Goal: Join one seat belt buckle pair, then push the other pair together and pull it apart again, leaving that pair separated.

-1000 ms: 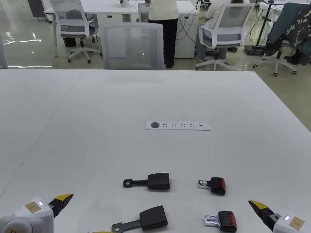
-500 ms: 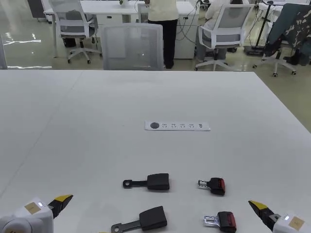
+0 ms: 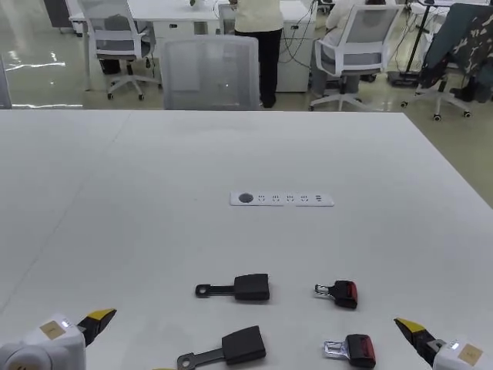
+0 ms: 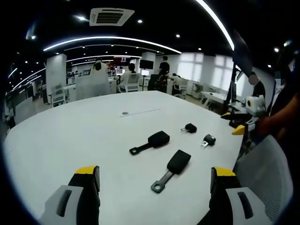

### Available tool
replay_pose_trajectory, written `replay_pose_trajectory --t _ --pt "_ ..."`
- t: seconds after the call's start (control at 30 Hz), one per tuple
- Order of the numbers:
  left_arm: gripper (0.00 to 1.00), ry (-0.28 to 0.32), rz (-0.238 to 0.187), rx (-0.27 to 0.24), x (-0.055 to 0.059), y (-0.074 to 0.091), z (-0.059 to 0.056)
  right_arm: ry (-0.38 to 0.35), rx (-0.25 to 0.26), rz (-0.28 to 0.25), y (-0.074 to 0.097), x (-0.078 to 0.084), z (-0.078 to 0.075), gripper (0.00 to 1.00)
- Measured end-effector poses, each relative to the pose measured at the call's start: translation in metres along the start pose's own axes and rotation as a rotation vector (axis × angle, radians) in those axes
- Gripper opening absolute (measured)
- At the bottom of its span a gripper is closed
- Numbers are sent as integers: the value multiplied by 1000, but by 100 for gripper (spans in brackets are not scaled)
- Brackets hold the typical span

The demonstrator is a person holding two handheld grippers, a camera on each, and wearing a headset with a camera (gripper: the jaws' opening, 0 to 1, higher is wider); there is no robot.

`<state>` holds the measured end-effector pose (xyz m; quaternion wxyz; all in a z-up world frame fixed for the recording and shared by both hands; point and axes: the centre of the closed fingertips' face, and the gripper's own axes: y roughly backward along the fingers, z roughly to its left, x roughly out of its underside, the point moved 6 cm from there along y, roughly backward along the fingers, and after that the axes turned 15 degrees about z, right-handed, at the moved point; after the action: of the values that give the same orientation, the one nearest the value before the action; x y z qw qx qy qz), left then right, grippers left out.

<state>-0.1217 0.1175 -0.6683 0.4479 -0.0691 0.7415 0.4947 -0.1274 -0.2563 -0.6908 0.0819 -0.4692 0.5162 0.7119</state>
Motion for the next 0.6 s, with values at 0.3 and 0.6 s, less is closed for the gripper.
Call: replay_pose_trajectory --t 0.3,0.6 --pt "100 -2 0 -1 1 0 2 2 -1 -1 0 0 0 92" --pt "100 -3 0 -3 2 2 2 3 -1 0 0 0 0 92"
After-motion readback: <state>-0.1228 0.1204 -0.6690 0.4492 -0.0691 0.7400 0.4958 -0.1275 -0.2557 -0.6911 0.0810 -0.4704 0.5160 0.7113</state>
